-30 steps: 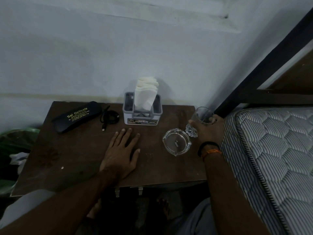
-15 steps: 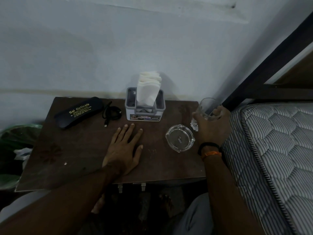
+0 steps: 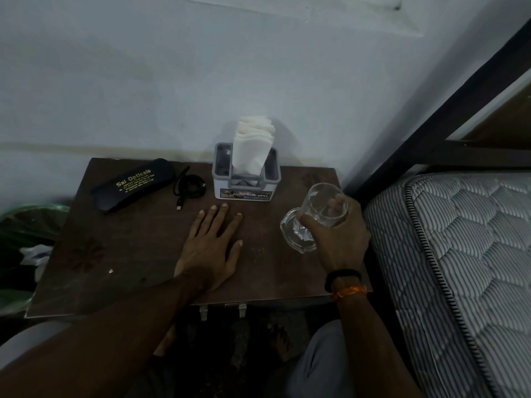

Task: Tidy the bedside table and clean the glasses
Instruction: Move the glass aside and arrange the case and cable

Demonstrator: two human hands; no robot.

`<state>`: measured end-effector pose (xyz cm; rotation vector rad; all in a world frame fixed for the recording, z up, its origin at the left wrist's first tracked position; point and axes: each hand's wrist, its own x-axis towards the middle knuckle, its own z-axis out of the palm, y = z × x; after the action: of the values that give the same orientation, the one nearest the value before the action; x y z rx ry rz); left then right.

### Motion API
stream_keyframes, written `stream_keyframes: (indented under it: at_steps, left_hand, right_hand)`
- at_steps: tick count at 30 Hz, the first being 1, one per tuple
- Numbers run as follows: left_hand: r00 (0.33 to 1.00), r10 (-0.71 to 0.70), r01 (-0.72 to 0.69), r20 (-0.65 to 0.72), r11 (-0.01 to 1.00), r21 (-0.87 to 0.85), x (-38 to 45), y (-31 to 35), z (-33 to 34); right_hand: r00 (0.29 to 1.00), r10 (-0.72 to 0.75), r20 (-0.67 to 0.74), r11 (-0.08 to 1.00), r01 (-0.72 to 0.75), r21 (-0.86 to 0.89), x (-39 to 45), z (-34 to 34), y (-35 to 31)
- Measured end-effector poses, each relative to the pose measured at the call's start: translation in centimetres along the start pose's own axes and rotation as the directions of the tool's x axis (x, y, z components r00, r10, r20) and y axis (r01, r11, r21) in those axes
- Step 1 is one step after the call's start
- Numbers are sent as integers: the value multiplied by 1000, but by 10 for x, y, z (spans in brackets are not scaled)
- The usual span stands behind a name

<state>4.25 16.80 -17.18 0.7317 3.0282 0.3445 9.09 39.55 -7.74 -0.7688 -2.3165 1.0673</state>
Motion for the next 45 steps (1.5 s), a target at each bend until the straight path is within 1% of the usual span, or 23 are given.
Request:
stream_keyframes:
  at_steps: [6, 10, 16, 18, 20, 23, 26, 29, 33, 36, 42, 45]
  left_hand:
    - [1000, -9, 9, 14, 1000, -14, 0, 1, -2]
    - [1000, -13, 13, 26, 1000, -6, 1, 1, -2]
    - [1000, -9, 9, -6, 1000, -7, -1, 1, -1]
    - [1000, -8, 8, -11, 1000, -12, 0, 1, -1]
    - [1000, -12, 11, -5, 1000, -7, 0, 1, 0]
    - [1000, -18, 18, 3, 1000, -4, 1, 0, 1]
    - [1000, -22, 22, -2, 1000, -17, 1, 0, 0]
    - [999, -32, 33, 12, 999, -12, 1, 1, 0]
    - [999, -39, 39, 0, 999, -24, 1, 0, -1]
    - [999, -46, 46, -11, 999, -18, 1, 1, 0]
    - [999, -51, 50, -9, 998, -33, 0, 1, 0]
    - [999, -53, 53, 5, 998, -41, 1, 1, 0]
  right_hand:
    - [999, 27, 22, 1000, -27, -8, -1, 5, 9]
    - [999, 30, 33, 999, -30, 19, -1, 6, 13]
    - [993, 62, 102, 992, -73, 100, -4, 6, 18]
    - [986, 101, 136, 986, -117, 120, -7, 9, 26]
    - [973, 145, 178, 983, -162, 86, -9, 14, 33]
    - [959, 184, 214, 982, -171, -77, -9, 23, 40]
    - [956, 213, 201, 971, -185, -150, -7, 28, 43]
    - [956, 213, 201, 969, -181, -169, -6, 28, 44]
    - [960, 218, 178, 973, -199, -116, -2, 29, 42]
    - [976, 171, 138, 984, -163, -65, 5, 33, 42]
    - [988, 132, 85, 990, -135, 31, 21, 38, 38]
    - [985, 159, 66, 985, -163, 63, 33, 43, 41]
